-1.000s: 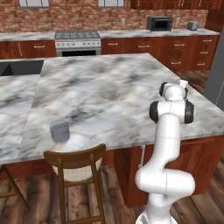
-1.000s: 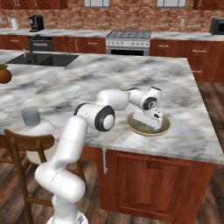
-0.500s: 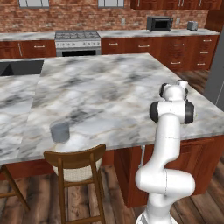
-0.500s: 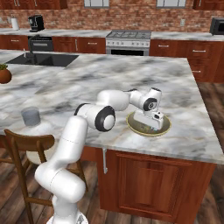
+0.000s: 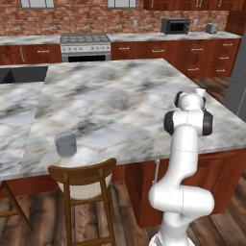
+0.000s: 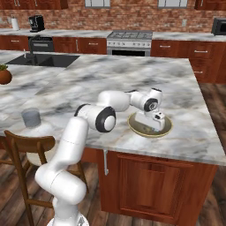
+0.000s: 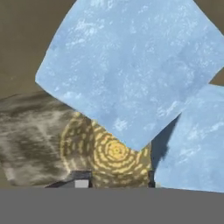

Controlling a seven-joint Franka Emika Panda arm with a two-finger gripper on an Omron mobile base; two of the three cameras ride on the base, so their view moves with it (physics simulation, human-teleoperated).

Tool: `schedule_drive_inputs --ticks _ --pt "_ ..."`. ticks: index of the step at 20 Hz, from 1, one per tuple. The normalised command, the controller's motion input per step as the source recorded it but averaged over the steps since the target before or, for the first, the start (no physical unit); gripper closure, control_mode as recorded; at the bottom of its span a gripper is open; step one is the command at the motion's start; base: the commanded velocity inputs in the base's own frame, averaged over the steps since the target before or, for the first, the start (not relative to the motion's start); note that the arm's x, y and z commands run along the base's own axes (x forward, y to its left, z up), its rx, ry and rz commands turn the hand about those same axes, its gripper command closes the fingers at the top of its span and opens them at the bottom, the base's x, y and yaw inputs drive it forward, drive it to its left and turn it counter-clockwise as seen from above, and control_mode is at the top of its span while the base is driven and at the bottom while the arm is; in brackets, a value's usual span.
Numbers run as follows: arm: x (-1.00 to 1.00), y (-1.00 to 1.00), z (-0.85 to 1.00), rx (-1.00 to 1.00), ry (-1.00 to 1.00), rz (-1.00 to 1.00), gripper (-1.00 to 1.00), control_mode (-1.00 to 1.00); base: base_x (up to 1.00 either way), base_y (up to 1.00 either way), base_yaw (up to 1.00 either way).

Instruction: There are four ice cubes in the ice bowl. Place two ice cubes in each glass of water.

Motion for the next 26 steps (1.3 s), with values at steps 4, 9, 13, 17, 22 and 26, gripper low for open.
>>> schedule_drive_inputs --ticks 4,9,13,17,22,26 --pt "-0.17 0.27 0.12 -0.02 0.08 -0.07 1.00 -1.00 0.00 0.00 0.00" --pt "-0.45 0.08 0.56 0.00 0.00 -0.14 1.00 -1.00 0.00 0.00 0.00" --pt "-0.76 -0.03 0.73 0.00 -0.13 -0.20 1.00 -1.00 0.00 0.00 0.00" --pt "-0.98 0.22 0.44 0.10 -0.09 -0.17 1.00 -1.00 0.00 0.00 0.00" --pt "-0.98 0.75 0.65 0.01 -0.27 -0.09 1.00 -1.00 0.00 0.00 0.00" --pt "-0.70 0.98 0.76 -0.11 -0.28 -0.12 1.00 -1.00 0.00 0.00 0.00"
